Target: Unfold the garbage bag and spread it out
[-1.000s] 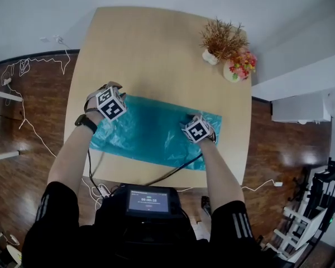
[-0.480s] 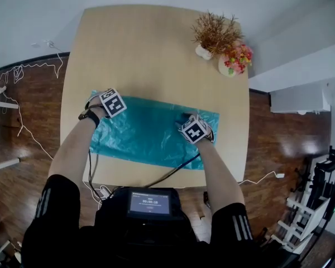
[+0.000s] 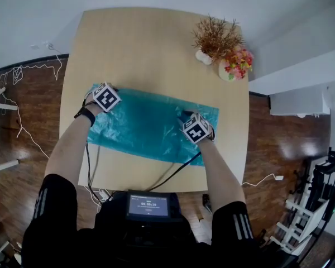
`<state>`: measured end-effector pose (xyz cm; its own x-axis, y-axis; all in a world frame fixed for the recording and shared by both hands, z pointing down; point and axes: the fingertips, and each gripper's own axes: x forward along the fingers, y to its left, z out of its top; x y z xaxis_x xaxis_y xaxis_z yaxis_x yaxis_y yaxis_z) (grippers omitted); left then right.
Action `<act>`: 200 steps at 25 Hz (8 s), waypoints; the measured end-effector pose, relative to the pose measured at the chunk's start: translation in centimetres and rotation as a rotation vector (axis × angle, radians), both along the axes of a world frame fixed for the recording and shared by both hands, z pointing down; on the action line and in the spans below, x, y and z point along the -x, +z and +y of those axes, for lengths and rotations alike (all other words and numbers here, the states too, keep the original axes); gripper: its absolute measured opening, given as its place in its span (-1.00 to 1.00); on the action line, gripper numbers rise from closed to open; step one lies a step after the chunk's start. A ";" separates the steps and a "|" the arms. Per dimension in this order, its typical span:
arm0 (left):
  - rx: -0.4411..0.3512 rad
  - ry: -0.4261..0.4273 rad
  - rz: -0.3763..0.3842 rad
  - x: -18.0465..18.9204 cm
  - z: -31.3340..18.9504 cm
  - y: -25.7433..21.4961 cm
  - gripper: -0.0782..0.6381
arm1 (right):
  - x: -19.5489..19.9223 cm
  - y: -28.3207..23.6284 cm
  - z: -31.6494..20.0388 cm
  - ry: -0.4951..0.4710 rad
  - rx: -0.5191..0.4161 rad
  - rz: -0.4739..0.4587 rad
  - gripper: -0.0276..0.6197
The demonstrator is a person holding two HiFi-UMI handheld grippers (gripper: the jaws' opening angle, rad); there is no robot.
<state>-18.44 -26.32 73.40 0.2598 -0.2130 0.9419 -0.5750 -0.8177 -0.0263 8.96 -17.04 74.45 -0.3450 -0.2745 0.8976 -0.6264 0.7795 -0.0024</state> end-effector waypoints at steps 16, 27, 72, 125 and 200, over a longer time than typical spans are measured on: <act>0.012 -0.255 -0.050 4.4 -8.0 1.2 -0.77 | 4.1 0.3 -11.0 0.096 -0.017 -0.049 -0.32; 0.013 -0.294 -0.036 4.6 -8.6 1.4 -0.78 | 5.2 -0.6 -10.6 0.055 -0.054 -0.076 -0.85; -0.223 0.865 -0.279 -3.7 1.6 -7.0 0.07 | 6.1 -18.3 3.5 -0.101 -0.607 -0.092 -0.90; -0.471 0.462 -0.264 -3.4 37.0 -12.4 -0.77 | 1.7 -18.9 21.8 -0.558 -0.555 0.253 -0.85; 0.019 -0.286 -0.069 2.4 19.4 1.6 -0.78 | -3.6 -4.0 30.4 -0.103 -0.114 0.050 -0.66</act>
<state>-20.87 -6.87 75.04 0.1272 -0.2505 0.9597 -0.7799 -0.6231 -0.0592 12.55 13.37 70.43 -0.3317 -0.3414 0.8794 -0.5406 0.8328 0.1194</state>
